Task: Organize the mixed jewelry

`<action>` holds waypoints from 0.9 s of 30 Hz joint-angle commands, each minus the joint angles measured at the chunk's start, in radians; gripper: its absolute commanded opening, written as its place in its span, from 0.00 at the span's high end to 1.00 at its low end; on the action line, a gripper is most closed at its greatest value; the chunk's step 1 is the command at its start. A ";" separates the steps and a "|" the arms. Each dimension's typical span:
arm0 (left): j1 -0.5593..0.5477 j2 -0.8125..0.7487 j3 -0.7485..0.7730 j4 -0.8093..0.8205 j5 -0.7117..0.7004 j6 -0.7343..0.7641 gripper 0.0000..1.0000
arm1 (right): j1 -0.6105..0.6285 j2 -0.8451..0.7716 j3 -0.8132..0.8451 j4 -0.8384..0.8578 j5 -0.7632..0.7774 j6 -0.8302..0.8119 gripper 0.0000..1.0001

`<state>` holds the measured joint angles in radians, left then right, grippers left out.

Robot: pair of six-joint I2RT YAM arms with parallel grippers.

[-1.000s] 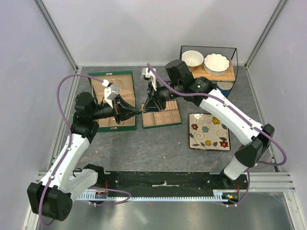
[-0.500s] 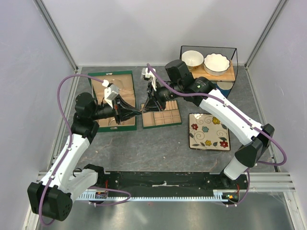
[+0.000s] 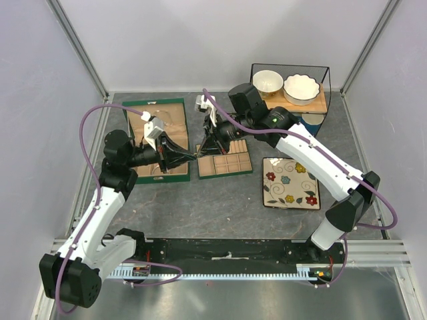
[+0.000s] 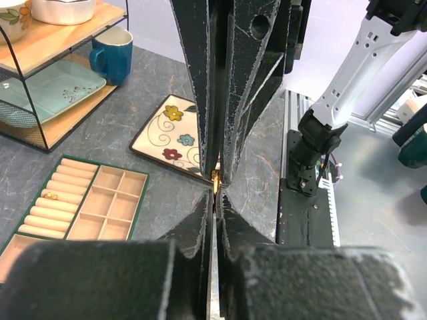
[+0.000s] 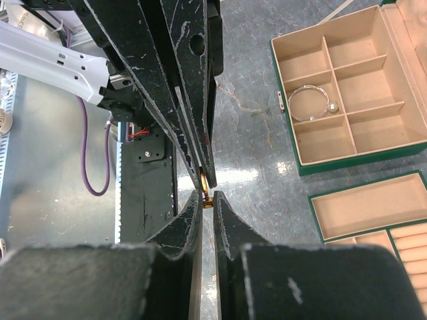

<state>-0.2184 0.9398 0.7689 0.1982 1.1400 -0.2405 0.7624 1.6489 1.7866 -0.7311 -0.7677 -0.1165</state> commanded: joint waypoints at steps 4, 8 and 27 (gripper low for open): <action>0.017 -0.021 -0.019 0.118 0.021 -0.079 0.66 | 0.015 -0.011 0.034 0.016 0.039 0.000 1.00; 0.024 -0.025 -0.023 0.121 0.015 -0.080 0.33 | 0.015 -0.029 0.036 0.012 0.108 0.000 1.00; 0.094 -0.056 0.053 -0.134 -0.218 0.064 0.14 | -0.064 0.063 -0.033 -0.028 0.855 0.083 1.00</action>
<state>-0.1303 0.8986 0.7742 0.1207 1.0039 -0.2386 0.7296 1.6493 1.7733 -0.7654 -0.1360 -0.1078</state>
